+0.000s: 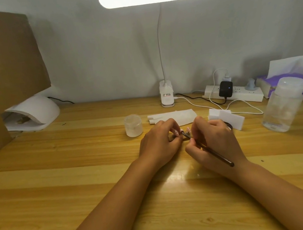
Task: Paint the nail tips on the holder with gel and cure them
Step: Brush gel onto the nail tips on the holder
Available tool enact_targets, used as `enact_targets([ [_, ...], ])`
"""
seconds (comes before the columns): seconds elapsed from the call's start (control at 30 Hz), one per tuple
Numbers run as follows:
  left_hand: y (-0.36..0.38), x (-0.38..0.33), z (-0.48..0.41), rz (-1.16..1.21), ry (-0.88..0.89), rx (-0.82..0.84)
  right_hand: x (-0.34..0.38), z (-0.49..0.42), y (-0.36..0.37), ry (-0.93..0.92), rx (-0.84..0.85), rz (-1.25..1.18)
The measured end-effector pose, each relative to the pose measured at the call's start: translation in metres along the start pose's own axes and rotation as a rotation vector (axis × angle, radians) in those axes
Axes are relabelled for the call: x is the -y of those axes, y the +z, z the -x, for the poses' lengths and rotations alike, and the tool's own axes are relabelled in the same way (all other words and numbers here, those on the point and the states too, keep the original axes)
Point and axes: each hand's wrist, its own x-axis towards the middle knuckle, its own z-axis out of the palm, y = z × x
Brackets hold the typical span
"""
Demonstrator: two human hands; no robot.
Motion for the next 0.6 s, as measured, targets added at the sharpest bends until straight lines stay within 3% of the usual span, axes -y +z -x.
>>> enact_targets([
  [0.37,0.0012,0.0010,-0.0001,-0.007,-0.006,-0.010,-0.0013,0.0016,0.0002,0.011,-0.079,-0.038],
  [0.6,0.0011,0.0008,-0.0006,-0.002,0.001,-0.015,-0.0021,0.0005,0.0014,0.023,-0.039,-0.015],
])
